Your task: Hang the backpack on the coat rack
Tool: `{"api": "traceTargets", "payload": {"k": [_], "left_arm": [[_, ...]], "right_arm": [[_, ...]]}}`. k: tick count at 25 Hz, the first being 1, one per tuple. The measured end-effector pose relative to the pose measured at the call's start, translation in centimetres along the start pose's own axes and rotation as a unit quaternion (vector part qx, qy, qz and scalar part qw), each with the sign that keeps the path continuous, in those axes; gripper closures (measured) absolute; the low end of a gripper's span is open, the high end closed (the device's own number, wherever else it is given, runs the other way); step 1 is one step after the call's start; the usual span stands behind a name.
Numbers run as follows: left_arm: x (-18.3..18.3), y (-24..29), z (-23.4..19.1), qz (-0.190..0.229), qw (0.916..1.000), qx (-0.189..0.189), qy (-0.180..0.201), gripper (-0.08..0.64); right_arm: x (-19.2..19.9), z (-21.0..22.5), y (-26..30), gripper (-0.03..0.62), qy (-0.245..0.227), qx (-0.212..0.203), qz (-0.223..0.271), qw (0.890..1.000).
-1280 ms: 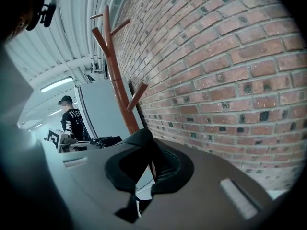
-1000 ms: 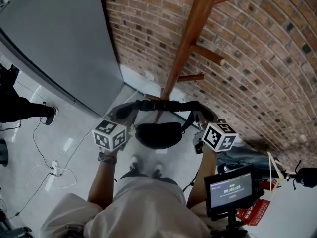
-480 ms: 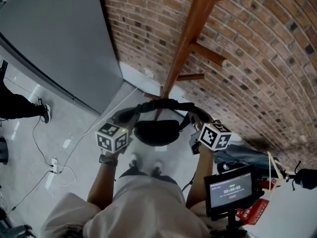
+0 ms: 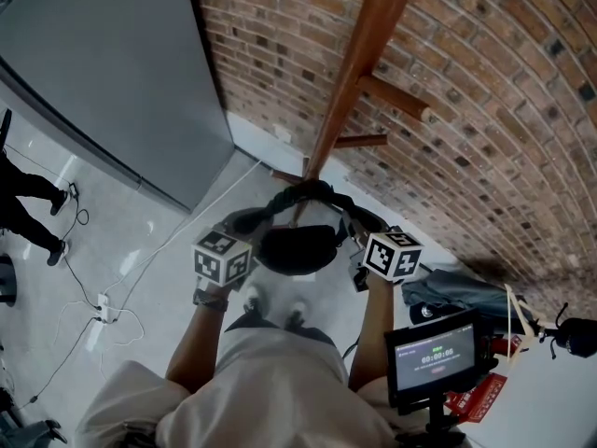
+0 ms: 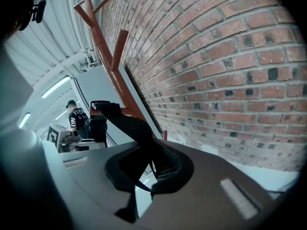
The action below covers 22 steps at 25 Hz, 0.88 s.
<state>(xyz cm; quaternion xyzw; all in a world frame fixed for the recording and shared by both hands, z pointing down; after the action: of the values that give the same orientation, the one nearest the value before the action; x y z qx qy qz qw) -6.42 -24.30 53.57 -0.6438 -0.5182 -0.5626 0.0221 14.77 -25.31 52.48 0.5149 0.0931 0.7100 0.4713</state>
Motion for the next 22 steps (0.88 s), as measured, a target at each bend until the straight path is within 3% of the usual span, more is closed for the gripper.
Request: {"api": "traceTargets", "payload": {"k": [10, 22], "left_arm": [[0.9, 2.1, 0.3, -0.019, 0.9997, 0.017, -0.006, 0.555], [0.9, 3.5, 0.7, -0.026, 0.9992, 0.027, -0.013, 0.555]], "right_arm": [[1.6, -0.4, 2.4, 0.586, 0.009, -0.007, -0.024, 1.000], [2.7, -0.2, 4.5, 0.580, 0.053, -0.034, -0.042, 0.997]]}}
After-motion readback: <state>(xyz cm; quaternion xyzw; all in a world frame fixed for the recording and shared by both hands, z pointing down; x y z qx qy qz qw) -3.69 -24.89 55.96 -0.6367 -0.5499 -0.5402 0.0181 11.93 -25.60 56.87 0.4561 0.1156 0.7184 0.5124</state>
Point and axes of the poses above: the fingertips, and each gripper's own axes: y forward along the fingers, z to its right, x out of its underside, the point moved 4 cm from there along -y, backward along the fingers, and after that the axes turned 12 degrees about -z, right-handed, at the moved point
